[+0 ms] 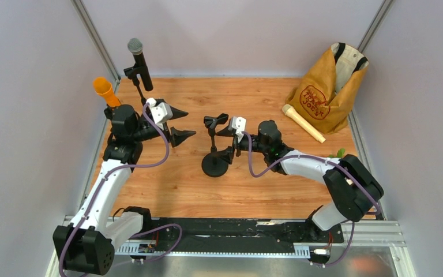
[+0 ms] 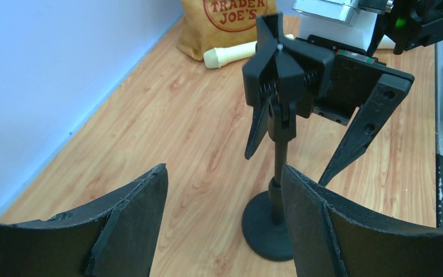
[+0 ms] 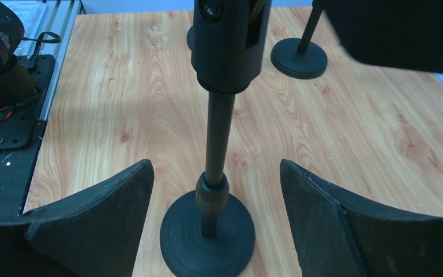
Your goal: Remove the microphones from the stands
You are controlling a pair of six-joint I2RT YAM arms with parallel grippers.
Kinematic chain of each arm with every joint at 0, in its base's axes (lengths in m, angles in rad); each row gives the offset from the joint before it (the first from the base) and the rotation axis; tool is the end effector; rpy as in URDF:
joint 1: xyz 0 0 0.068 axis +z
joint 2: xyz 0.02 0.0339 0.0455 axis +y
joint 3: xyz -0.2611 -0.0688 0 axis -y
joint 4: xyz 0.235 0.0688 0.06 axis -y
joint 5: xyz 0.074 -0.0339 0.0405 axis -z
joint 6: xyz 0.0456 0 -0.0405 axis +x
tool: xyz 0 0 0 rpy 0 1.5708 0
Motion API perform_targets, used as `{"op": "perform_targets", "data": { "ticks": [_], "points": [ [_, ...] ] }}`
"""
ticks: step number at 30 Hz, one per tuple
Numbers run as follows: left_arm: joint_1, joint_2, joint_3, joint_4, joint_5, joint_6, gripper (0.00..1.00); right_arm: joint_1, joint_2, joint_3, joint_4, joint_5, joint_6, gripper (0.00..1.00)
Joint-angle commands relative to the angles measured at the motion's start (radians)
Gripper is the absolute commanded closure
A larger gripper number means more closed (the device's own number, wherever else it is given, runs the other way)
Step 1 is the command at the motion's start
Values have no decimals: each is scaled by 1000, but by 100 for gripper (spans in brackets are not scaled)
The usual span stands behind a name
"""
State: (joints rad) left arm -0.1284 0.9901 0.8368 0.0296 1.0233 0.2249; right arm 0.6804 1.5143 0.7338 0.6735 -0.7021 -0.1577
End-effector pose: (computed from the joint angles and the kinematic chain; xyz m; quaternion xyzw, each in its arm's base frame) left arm 0.2084 -0.0662 0.3432 0.4339 0.5864 -0.3387 0.5943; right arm 0.2323 0.2259 0.2398 -0.4942 0.5446 0.4093 0.5401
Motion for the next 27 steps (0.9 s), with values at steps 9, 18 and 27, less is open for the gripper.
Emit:
{"op": "perform_targets", "data": {
  "ticks": [9, 18, 27],
  "points": [
    [10, 6, -204, 474, -54, -281, 21, 103, 86, -53, 159, 348, 61, 29],
    [10, 30, -252, 567, -137, -329, 21, 104, 103, -55, 155, 351, 65, 58],
    [11, 73, -259, 589, -153, -345, 20, 101, 65, -22, 97, 273, 58, 100]
  ]
}}
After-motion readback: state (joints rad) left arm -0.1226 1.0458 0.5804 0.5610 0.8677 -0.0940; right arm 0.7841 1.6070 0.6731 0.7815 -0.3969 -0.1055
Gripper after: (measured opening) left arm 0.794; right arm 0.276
